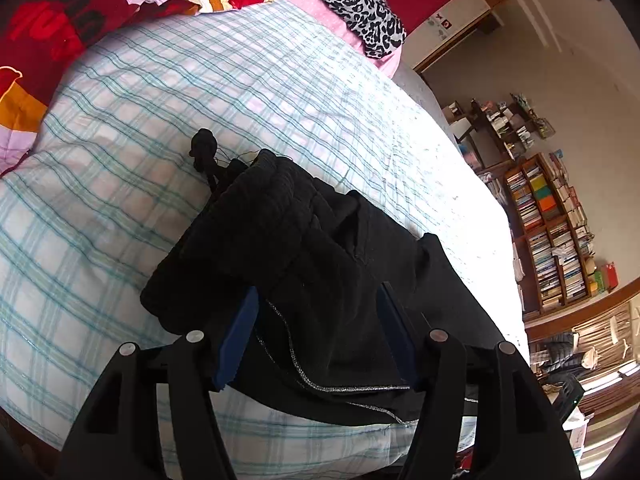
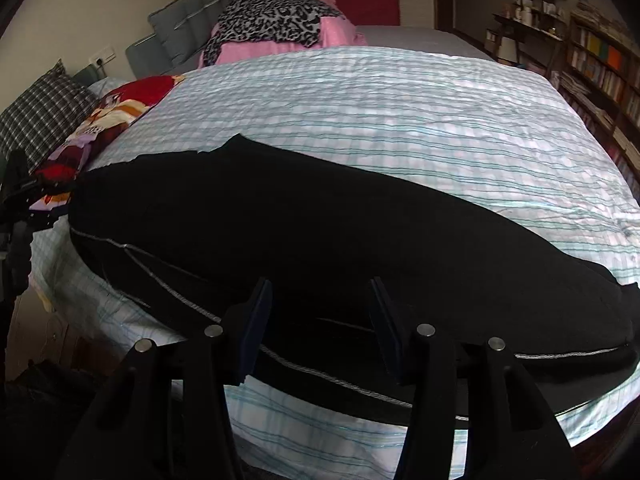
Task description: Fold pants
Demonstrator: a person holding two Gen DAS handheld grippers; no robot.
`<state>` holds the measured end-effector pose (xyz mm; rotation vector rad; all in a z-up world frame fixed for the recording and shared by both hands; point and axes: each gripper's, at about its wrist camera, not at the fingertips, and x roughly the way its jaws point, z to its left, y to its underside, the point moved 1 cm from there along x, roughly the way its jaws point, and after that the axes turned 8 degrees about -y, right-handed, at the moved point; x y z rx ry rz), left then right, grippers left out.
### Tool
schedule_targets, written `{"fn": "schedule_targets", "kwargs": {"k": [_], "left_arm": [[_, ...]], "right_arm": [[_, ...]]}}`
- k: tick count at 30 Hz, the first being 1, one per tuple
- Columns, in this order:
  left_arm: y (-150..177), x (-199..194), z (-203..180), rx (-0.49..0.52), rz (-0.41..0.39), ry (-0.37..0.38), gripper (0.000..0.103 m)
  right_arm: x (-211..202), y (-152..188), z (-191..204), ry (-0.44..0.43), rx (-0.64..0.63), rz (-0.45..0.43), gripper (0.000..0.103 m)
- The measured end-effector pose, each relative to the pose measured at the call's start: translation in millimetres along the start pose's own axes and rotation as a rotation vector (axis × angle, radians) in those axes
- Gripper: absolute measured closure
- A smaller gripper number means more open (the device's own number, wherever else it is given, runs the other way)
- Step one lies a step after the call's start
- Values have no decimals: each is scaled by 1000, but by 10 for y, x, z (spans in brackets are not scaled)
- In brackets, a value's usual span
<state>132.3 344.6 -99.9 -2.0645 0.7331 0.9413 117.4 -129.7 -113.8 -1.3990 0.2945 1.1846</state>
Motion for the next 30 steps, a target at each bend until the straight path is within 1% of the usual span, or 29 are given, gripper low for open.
{"fn": "schedule_targets", "kwargs": {"k": [3, 6, 8, 9, 10, 11, 13, 14, 15, 16, 17, 18, 21, 24, 25, 27, 30], "left_arm": [[-20, 27, -3, -1, -1, 10, 42], [-7, 17, 28, -12, -3, 22, 42], [1, 13, 48, -21, -7, 31, 44], [6, 10, 55, -23, -8, 28, 48], [14, 9, 59, -22, -10, 18, 68], [19, 18, 64, -19, -4, 5, 78], [37, 22, 81, -25, 2, 16, 87], [48, 16, 80, -21, 0, 15, 89], [56, 10, 75, -17, -2, 17, 91], [65, -4, 68, -12, -6, 16, 92], [76, -24, 61, -7, -10, 13, 92], [86, -50, 53, -1, -14, 11, 92], [108, -144, 40, 24, -28, -3, 93], [148, -233, 55, 43, -31, -14, 94], [172, -261, 64, 50, -32, -17, 99], [213, -301, 83, 61, -34, -30, 100], [266, -288, 145, 62, -32, -74, 100]], "right_arm": [[157, 44, 331, -70, -95, 46, 52], [304, 73, 567, -108, -174, 84, 52], [406, 95, 683, -123, -220, 113, 52], [456, 107, 736, -125, -245, 127, 52], [501, 117, 772, -121, -271, 139, 52], [545, 131, 811, -107, -294, 148, 52], [629, 147, 840, -79, -320, 162, 52], [652, 168, 833, -67, -318, 168, 52], [666, 166, 815, -63, -306, 172, 63], [666, 161, 798, -65, -294, 169, 74], [665, 149, 787, -59, -283, 166, 89], [648, 134, 762, -56, -267, 160, 95], [507, 120, 660, -80, -212, 126, 102], [325, 104, 551, -54, -182, 98, 103], [282, 120, 511, -45, -178, 99, 103], [251, 164, 392, -27, -165, 111, 103], [318, 243, 286, -29, -115, 154, 103]]}}
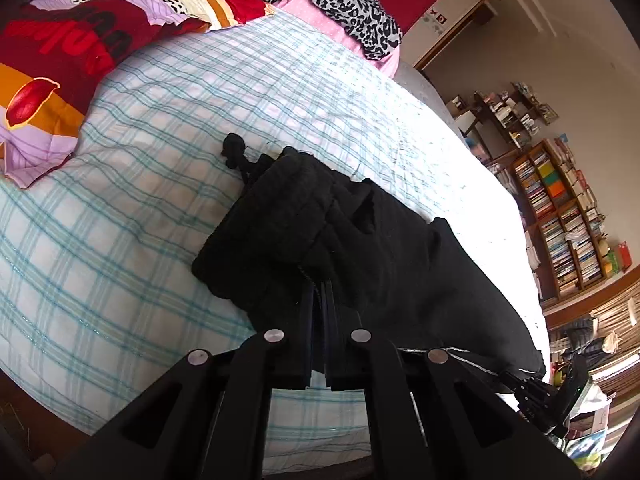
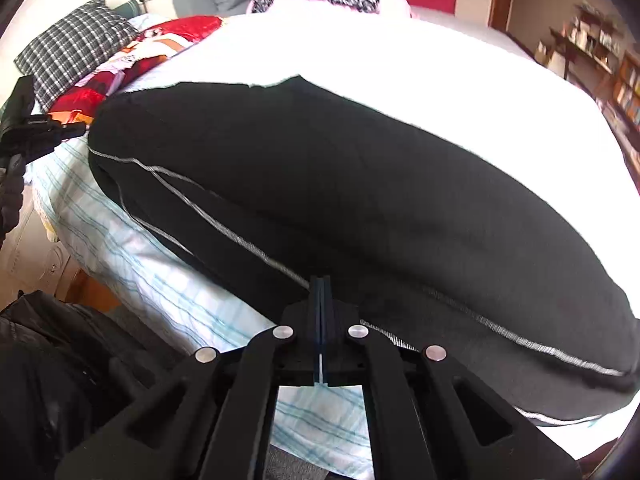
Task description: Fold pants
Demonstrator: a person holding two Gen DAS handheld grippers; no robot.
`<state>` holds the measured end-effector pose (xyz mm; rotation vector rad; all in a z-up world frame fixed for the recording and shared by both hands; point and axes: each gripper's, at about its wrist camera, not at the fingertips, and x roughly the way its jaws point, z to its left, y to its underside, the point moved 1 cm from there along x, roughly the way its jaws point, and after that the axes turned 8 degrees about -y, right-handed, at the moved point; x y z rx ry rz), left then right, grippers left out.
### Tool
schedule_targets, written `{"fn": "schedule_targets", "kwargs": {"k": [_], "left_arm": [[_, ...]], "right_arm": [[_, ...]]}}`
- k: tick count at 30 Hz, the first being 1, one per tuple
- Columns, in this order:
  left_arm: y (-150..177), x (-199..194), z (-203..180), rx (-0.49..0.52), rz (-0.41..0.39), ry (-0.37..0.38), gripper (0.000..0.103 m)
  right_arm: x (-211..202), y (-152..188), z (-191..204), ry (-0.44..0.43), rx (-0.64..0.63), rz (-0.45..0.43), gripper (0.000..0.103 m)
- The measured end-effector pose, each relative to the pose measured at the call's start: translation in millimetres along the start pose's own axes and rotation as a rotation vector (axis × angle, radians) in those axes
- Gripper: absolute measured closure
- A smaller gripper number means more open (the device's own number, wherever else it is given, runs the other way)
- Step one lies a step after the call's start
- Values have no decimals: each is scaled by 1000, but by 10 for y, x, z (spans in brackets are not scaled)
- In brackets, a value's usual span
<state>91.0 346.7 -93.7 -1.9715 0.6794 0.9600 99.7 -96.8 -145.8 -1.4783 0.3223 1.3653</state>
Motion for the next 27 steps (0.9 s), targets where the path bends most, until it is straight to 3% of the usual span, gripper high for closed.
{"fn": "schedule_targets", "kwargs": {"k": [4, 6, 7, 13, 16, 19, 27], "left_arm": [[-7, -19, -44, 6, -6, 8, 100], [-49, -64, -181, 41, -27, 20, 99], [-77, -88, -273, 66, -40, 30, 99], [-292, 26, -743, 191, -106, 63, 99], [-311, 256, -850, 232, -64, 79, 99], [-220, 504, -829, 262, 3, 44, 99], [383, 786, -470, 297, 163, 15, 99]], "right_arm": [[18, -57, 24, -53, 42, -12, 97], [9, -105, 35, -72, 51, -38, 74], [9, -135, 57, -72, 48, -50, 71], [52, -359, 85, -107, 63, -83, 69], [121, -457, 106, -147, 76, -84, 69], [280, -481, 130, -165, 72, -49, 69], [497, -281, 166, -179, 39, 84, 68]]}}
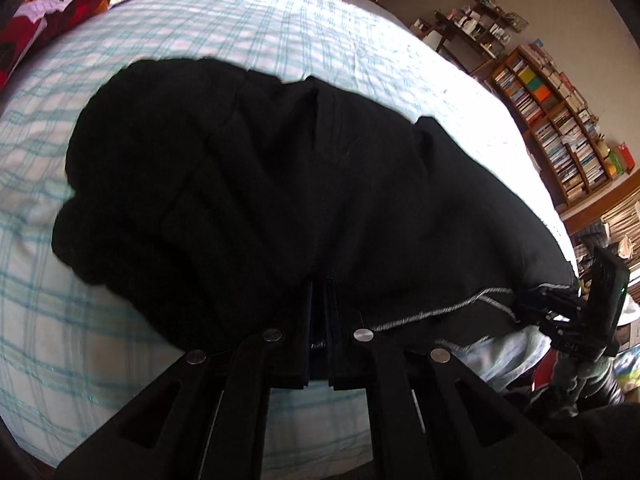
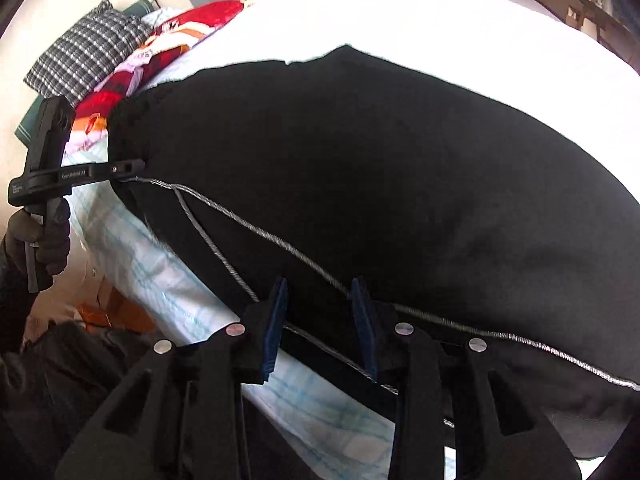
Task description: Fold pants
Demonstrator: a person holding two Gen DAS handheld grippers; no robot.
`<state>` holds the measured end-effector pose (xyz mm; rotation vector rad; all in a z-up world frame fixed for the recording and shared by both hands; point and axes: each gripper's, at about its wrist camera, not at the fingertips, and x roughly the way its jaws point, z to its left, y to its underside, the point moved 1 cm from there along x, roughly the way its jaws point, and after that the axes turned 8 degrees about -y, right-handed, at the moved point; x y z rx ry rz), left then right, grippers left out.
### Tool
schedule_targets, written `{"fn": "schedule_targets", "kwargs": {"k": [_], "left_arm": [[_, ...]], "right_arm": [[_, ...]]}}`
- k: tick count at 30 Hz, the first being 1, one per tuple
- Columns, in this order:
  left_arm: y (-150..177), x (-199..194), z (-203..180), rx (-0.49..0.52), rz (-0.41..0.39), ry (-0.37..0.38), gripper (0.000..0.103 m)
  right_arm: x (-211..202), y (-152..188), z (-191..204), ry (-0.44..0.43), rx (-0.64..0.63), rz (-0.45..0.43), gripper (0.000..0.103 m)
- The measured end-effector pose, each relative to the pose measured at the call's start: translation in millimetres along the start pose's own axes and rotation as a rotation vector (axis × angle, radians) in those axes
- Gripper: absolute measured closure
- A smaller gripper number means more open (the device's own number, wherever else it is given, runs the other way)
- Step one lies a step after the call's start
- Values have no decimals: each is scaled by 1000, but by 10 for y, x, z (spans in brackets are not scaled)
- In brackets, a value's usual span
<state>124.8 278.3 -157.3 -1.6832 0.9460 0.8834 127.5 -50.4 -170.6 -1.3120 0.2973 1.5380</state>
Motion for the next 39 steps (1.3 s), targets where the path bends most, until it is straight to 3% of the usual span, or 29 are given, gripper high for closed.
{"fn": "schedule_targets", "kwargs": {"k": [5, 13, 14, 17, 18, 23, 29, 34, 35, 36, 37, 39], "left_arm": [[146, -24, 152, -52, -5, 85, 99], [-111, -228, -102, 20, -57, 41, 97], [-159, -277, -131, 23, -73, 40, 93], [-334, -424, -208, 23, -144, 48, 50], [-384, -453, -248, 29, -168, 53, 44], [-712, -398, -344, 65, -238, 44, 45], [-978, -116, -107, -28, -200, 33, 45], [-990, -38, 98, -75, -185, 40, 45], [-977, -23, 129, -82, -183, 40, 45], [-970, -1, 163, -89, -179, 45, 45], [-943, 16, 202, -96, -174, 54, 45], [-891, 49, 256, -104, -170, 70, 45]], "right_arm": [[1, 91, -22, -1, -3, 14, 68], [-66, -42, -38, -11, -4, 11, 68], [-91, -93, -53, -14, -1, -2, 68], [-154, -293, -98, -18, 12, -52, 68], [-167, -377, -112, -17, 18, -69, 68], [-151, -849, -227, -8, 71, -157, 68], [17, -1403, -412, -28, 165, -207, 67], [249, -1815, -444, -74, 179, -198, 67], [314, -1887, -459, -76, 184, -191, 64], [383, -1953, -480, -69, 192, -187, 47], [456, -2013, -504, -63, 207, -185, 38], [595, -2098, -552, -66, 240, -189, 33]]}}
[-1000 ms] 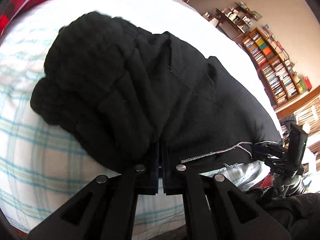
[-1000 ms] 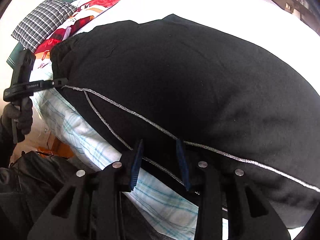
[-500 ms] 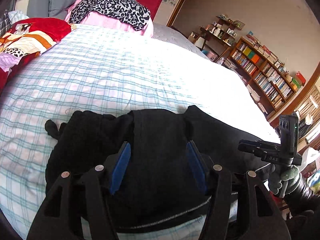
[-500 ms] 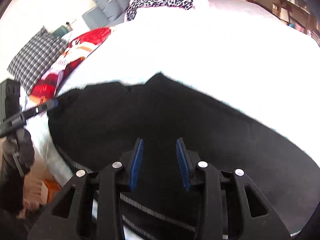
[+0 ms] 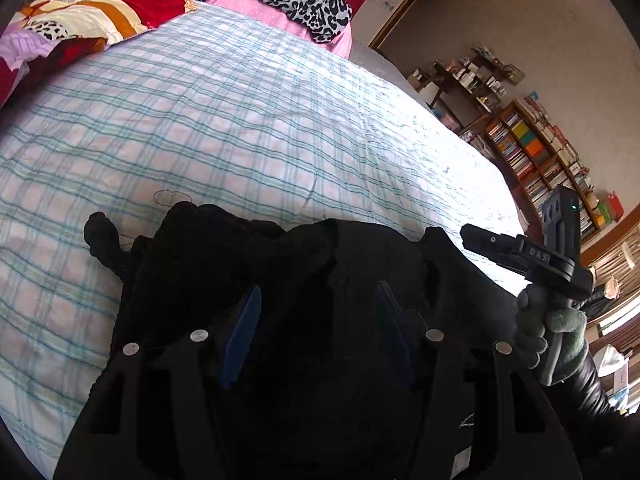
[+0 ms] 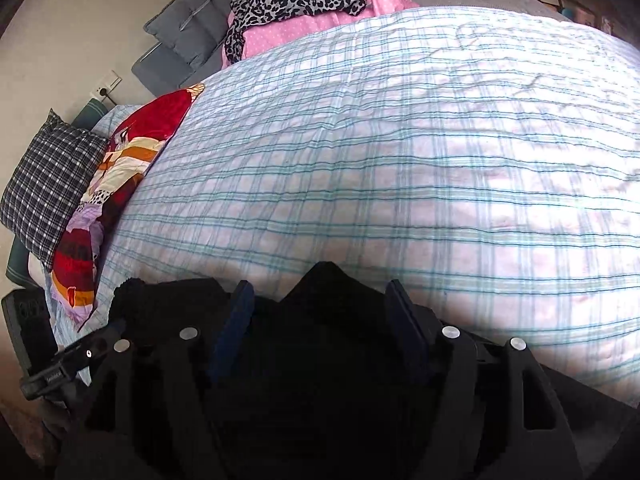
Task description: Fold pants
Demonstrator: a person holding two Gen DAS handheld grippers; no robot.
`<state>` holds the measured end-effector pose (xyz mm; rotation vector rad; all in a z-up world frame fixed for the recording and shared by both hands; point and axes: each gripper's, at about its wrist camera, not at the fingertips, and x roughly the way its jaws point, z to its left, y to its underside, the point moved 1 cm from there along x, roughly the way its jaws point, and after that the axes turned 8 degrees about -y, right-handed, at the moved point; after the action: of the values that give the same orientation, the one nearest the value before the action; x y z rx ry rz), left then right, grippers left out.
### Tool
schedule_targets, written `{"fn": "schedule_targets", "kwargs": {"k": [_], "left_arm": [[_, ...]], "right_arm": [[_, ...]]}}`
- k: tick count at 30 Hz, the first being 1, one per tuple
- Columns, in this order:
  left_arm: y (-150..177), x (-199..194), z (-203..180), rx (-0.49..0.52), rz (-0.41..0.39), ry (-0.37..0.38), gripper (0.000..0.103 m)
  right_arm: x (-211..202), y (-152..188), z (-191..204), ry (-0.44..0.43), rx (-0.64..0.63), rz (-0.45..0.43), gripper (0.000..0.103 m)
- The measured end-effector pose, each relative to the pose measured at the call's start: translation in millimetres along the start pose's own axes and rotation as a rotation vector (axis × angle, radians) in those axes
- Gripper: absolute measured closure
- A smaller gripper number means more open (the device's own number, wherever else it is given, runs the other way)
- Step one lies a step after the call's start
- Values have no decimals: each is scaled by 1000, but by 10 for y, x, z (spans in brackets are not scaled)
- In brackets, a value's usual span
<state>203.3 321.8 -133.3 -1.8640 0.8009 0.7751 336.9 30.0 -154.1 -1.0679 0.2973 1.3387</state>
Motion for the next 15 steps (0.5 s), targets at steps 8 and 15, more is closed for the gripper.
{"fn": "schedule_targets", "kwargs": {"k": [8, 15], "left_arm": [[123, -64, 56, 11, -30, 13, 47], [249, -194, 340, -89, -69, 55, 66]], "right_arm": [[356, -14, -45, 39, 23, 71, 94], [19, -176, 5, 83, 4, -78, 98]]}}
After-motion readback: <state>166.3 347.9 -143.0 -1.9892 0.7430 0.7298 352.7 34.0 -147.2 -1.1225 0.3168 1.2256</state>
